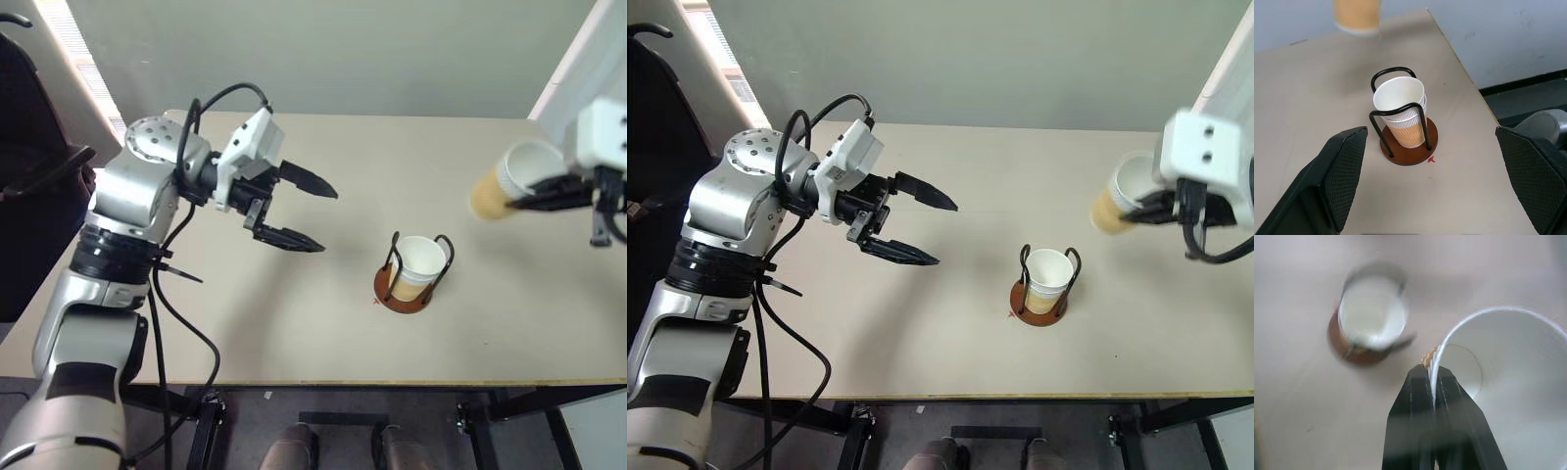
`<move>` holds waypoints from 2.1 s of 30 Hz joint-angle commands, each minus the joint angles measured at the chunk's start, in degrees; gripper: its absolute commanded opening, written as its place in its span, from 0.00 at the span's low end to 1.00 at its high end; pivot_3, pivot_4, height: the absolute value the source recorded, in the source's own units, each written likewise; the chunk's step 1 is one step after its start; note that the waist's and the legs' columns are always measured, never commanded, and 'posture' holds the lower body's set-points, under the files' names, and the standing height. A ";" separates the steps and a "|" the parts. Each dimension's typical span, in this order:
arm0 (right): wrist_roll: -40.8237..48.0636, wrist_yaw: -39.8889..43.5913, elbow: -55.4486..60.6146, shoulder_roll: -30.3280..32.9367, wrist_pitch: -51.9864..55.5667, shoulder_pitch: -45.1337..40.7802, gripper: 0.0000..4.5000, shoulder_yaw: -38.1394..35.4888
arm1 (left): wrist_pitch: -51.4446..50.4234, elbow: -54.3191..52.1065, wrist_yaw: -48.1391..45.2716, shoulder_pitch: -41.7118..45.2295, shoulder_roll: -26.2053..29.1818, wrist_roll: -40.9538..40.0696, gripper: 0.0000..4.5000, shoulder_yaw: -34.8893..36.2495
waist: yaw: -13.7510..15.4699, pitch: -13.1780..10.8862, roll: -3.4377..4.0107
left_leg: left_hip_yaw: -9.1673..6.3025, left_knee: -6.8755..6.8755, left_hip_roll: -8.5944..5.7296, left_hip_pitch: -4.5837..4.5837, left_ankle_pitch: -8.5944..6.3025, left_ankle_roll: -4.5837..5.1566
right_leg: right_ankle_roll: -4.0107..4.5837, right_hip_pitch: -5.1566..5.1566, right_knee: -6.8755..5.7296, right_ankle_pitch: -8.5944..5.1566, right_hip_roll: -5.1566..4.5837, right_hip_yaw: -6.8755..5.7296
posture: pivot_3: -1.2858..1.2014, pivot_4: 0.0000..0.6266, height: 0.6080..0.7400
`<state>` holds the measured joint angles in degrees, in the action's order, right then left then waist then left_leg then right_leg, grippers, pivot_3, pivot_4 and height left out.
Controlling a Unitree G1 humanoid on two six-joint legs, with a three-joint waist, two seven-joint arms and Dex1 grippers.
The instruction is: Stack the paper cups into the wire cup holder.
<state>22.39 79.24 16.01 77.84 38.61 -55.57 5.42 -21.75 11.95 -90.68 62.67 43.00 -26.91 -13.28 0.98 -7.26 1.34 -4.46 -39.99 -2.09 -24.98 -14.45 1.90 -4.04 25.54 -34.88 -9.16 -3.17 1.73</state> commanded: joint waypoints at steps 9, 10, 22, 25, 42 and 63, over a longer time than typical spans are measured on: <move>-8.09 8.84 -2.56 -10.85 -3.77 -10.36 0.01 12.42 | -0.80 -3.07 -1.73 -0.08 0.82 0.02 1.00 1.92 | 0.08 -0.01 0.01 | -0.11 -0.03 0.01 -0.10 0.05 -0.05 | 0.19 0.03 0.02 -0.12 -0.05 -0.09 | 0.52 0.24 1.00; -8.87 9.27 -3.08 -11.07 -4.57 -10.23 0.01 12.76 | -0.85 -3.14 -1.72 -0.12 0.88 0.03 1.00 1.93 | 0.07 -0.01 0.01 | -0.11 -0.03 0.01 -0.09 0.05 -0.05 | 0.20 0.03 0.04 -0.12 -0.05 -0.09 | 0.52 0.24 1.00; -8.95 13.26 -0.68 -12.25 -5.88 -6.44 0.01 13.00 | -0.89 -2.71 -1.67 0.62 0.53 0.37 1.00 1.64 | 0.02 -0.01 0.01 | -0.10 0.01 0.02 -0.08 0.07 -0.12 | 0.29 0.06 -0.04 -0.18 -0.04 -0.09 | 0.52 0.24 1.00; -10.63 13.21 -1.18 -13.34 -7.40 -5.87 0.01 13.59 | -1.26 -2.81 -1.71 0.85 0.33 -0.13 1.00 1.91 | -0.04 -0.01 0.01 | -0.10 0.01 0.02 -0.05 0.08 -0.14 | 0.33 0.05 -0.06 -0.19 -0.04 -0.09 | 0.52 0.24 1.00; -14.98 12.75 -2.87 -15.84 -9.93 -4.80 0.45 14.08 | -1.62 -3.42 -1.80 0.84 0.70 0.30 1.00 1.47 | -0.12 -0.01 0.01 | -0.11 0.02 0.02 -0.04 0.08 -0.15 | 0.35 0.04 -0.07 -0.19 -0.04 -0.10 | 0.52 0.24 1.00; 1.87 -6.11 -2.96 -12.41 23.66 13.67 0.75 -13.72 | -12.73 -4.40 9.36 -8.50 8.42 0.05 1.00 12.55 | 0.18 -0.03 0.02 | -0.12 0.42 0.08 0.05 0.14 -0.56 | 0.45 0.17 -0.09 -0.31 0.01 -0.09 | 0.52 0.24 1.00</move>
<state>22.85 74.12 10.82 64.28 62.33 -42.24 -4.80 -34.02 8.76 -81.89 53.62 50.00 -26.18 -3.47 1.15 -7.29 1.36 -4.58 -39.54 -1.98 -24.93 -14.29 1.32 -3.59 25.70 -34.97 -9.46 -3.14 1.64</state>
